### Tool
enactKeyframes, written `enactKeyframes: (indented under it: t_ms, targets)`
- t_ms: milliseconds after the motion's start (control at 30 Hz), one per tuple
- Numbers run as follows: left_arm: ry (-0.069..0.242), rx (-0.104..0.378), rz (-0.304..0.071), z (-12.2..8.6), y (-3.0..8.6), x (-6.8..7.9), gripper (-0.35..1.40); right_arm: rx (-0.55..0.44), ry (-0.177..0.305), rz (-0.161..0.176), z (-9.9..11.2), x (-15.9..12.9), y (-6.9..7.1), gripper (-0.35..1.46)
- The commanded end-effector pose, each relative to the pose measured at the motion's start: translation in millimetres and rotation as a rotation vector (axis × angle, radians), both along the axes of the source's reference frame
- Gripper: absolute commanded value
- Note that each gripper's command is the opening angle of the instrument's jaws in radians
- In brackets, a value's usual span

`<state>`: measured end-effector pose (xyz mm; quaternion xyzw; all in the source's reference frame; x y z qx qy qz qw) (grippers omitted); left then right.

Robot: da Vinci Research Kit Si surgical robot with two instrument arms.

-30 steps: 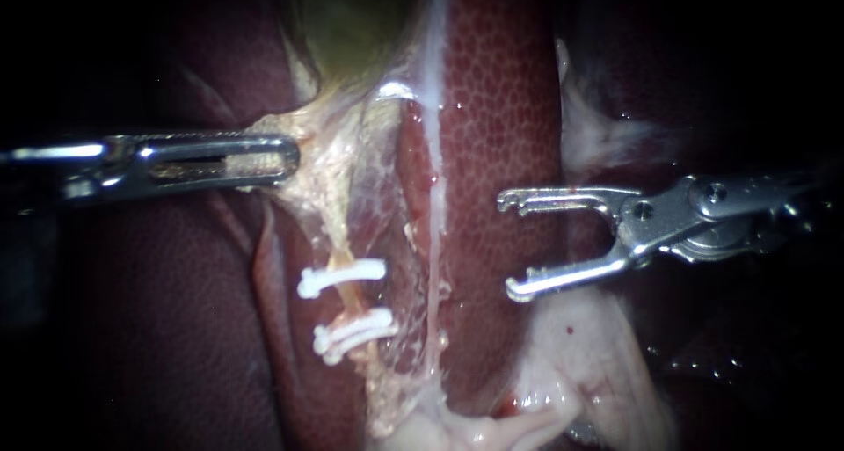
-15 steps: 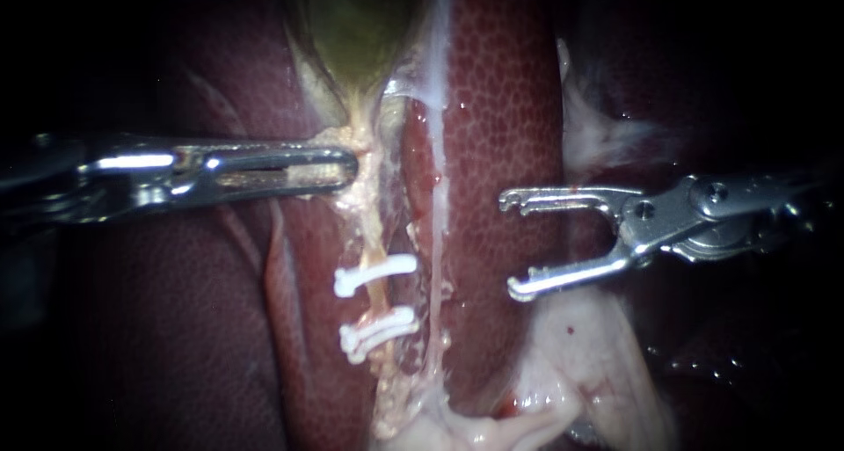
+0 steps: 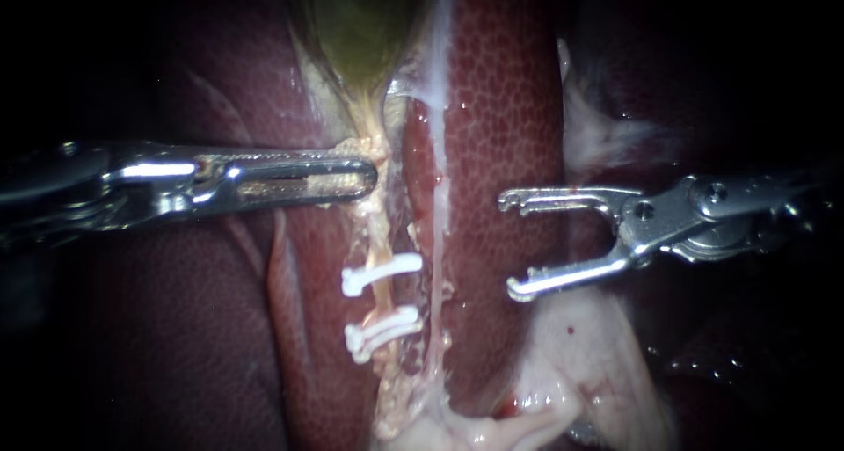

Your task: Going back third clip left tube

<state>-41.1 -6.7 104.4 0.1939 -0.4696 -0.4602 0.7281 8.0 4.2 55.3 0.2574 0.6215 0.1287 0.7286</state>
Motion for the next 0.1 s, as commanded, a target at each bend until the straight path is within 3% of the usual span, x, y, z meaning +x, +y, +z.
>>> enactKeyframes:
  t_ms: [33, 100]
  targets:
    - [-0.001, 0.000, 0.001, -0.1, 0.0, 0.1, -0.35, 0.000, 0.000, 0.000, -0.1, 0.0, 0.0, 0.60]
    - [-0.002, 0.001, 0.001, -0.1, 0.1, 0.2, -0.35, 0.000, 0.000, 0.000, -0.1, 0.0, 0.0, 0.60]
